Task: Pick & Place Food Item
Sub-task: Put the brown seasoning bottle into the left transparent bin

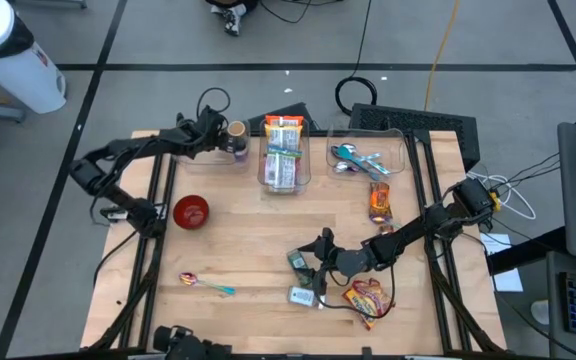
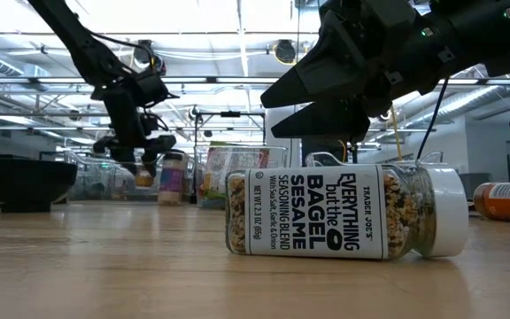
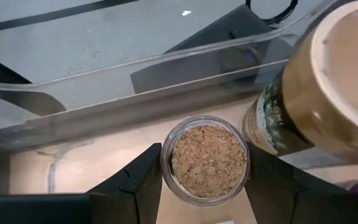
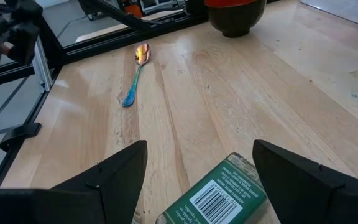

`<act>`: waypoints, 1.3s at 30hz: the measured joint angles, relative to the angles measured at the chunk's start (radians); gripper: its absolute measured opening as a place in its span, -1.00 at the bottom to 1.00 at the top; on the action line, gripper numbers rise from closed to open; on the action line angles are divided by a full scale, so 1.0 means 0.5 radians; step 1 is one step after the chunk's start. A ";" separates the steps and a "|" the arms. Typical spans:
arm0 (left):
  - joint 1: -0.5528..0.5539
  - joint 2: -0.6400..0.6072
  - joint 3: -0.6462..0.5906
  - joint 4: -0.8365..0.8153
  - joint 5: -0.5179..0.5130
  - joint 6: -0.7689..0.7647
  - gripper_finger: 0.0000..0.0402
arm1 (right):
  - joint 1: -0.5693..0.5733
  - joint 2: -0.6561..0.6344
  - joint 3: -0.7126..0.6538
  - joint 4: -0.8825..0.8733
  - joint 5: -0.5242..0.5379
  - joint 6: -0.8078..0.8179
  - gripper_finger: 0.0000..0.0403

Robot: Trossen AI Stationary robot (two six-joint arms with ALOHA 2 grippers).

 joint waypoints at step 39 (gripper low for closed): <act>0.263 -0.252 -0.002 -0.358 0.010 0.099 -0.05 | 0.000 0.000 0.000 -0.018 -0.001 0.029 0.41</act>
